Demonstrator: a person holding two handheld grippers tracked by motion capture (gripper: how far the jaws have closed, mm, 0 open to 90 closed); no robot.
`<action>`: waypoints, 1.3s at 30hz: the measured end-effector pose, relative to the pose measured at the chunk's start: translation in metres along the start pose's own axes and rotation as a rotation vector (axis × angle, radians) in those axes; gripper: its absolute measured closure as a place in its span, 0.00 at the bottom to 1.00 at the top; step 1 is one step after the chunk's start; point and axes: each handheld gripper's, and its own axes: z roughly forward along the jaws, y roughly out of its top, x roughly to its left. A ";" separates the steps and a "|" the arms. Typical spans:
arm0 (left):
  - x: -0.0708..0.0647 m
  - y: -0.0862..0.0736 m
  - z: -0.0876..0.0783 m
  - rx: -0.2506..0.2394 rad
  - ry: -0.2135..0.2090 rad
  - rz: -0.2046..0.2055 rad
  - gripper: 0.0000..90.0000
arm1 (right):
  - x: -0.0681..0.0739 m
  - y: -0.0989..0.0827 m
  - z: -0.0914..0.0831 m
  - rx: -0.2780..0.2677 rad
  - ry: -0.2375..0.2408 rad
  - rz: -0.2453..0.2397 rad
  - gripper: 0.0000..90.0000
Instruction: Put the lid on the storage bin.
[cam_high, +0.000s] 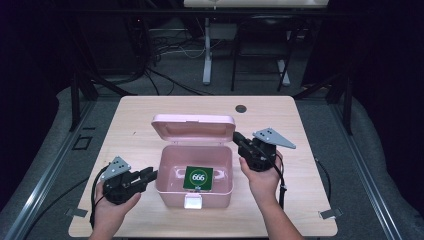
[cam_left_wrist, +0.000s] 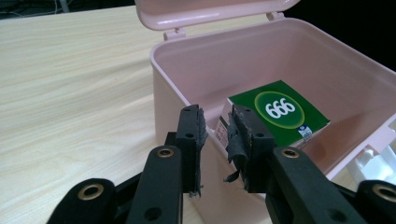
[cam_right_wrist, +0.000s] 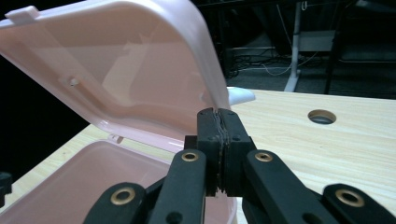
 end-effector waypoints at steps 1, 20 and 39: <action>0.001 0.002 -0.001 -0.006 0.004 -0.001 0.79 | 0.000 0.000 0.000 0.002 0.006 0.002 0.98; 0.025 0.093 0.024 -0.150 0.073 -0.010 0.69 | -0.005 0.001 0.008 0.005 0.031 0.019 0.89; 0.021 0.114 0.031 -0.138 0.135 0.018 0.96 | 0.001 -0.002 0.009 0.004 0.044 -0.014 0.88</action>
